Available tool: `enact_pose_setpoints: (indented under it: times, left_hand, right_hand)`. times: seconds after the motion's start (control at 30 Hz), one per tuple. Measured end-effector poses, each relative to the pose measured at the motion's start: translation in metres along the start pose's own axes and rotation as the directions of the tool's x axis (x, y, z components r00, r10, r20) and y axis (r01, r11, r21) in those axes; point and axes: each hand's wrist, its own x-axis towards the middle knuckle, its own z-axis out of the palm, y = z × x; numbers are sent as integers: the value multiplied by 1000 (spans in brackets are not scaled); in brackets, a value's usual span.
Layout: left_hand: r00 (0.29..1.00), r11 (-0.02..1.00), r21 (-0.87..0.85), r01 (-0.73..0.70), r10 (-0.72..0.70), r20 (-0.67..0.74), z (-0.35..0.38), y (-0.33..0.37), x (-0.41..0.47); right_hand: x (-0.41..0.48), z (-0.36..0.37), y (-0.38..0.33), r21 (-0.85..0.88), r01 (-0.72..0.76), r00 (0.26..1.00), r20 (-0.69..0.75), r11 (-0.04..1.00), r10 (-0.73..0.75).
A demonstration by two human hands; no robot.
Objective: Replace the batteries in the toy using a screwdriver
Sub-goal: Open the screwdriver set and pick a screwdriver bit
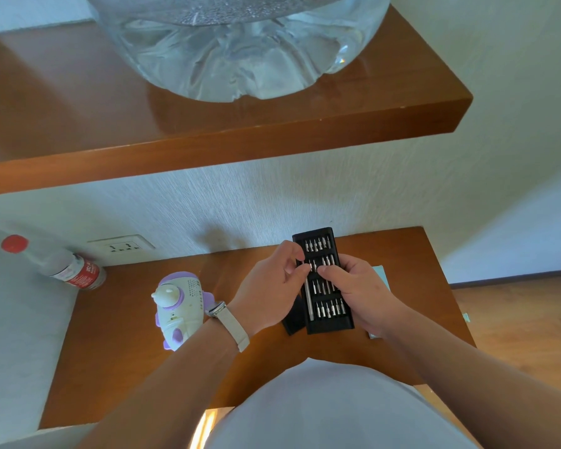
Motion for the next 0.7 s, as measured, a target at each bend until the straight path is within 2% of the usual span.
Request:
enact_pose_setpoints:
  times: [0.23,0.43,0.57,0.7]
  left_hand:
    - [1000,999,30,-16,17,-25,-2,-3,-7]
    - [993,990,138,-41,55,-102,-3,-6,-10]
    - [999,997,78,-23,26,-39,-8,-8,-11]
    - [998,999,-39,-15,13,-55,-8,-17,-19]
  right_hand:
    - [-3,5,3,-8,5,1000,-4,1000,-5]
    - [-5,10,4,-22,19,999,-35,1000,-20]
    - [-7,14,7,-30,6,999,-39,1000,-7]
    - [-7,25,14,-49,-13,999,-50,999,11]
